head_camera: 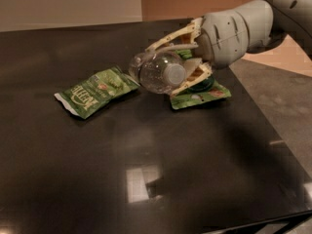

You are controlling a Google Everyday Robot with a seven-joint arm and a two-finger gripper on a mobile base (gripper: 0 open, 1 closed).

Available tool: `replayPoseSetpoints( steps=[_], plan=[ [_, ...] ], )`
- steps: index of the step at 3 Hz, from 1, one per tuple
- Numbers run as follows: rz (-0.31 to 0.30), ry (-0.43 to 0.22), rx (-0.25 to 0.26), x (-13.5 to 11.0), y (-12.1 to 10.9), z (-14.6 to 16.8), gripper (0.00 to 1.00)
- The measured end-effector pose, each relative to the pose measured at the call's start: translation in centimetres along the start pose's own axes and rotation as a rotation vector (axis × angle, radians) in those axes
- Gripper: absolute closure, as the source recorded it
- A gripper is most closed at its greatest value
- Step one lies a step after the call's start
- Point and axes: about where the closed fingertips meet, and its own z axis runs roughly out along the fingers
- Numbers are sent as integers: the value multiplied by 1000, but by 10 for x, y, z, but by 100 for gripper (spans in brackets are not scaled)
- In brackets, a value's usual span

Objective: Place water bottle upright

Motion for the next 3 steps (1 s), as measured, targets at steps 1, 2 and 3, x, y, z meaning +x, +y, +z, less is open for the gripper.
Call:
replayPoseSetpoints(
  steps=[1, 2, 3],
  plan=[
    [0, 0, 0, 0, 0, 0, 100],
    [34, 75, 31, 8, -5, 6, 100],
    [118, 183, 84, 11, -12, 26, 100]
  ],
)
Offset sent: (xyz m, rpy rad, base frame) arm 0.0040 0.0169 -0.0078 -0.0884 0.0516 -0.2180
